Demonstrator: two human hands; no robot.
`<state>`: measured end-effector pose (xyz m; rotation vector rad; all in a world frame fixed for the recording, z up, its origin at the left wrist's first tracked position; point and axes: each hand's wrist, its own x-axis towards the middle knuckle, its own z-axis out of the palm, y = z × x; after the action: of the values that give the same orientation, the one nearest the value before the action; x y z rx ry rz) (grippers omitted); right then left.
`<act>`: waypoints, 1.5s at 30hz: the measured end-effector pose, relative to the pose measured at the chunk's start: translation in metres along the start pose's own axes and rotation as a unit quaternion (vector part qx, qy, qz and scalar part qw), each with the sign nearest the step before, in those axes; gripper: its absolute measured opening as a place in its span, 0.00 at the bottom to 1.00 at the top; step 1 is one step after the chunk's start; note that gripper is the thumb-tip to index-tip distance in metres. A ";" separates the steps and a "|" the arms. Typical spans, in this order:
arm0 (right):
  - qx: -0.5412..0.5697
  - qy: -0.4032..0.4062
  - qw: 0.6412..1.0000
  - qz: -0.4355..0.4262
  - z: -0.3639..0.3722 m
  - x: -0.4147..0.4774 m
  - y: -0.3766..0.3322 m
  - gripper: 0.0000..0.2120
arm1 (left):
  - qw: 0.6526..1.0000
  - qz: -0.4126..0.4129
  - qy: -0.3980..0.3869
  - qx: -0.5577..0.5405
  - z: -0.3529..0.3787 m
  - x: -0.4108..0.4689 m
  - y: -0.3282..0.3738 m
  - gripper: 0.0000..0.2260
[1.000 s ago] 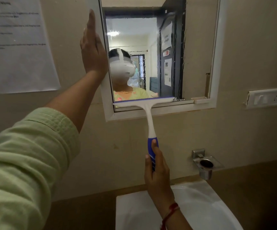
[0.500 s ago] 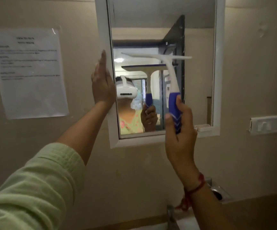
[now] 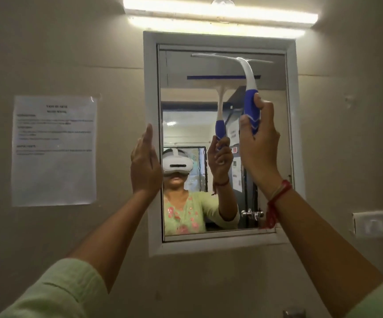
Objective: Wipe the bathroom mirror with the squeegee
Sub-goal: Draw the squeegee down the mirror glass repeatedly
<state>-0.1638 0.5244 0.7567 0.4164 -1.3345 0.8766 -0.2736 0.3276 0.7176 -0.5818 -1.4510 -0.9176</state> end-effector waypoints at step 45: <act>-0.098 -0.044 0.994 -0.010 0.015 -0.026 0.014 0.18 | 1.000 0.011 0.003 -0.006 0.000 0.001 0.001 0.20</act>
<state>-0.1838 0.5144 0.7325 0.3170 -1.4807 0.7091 -0.2725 0.3281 0.7185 -0.6028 -1.4314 -0.9098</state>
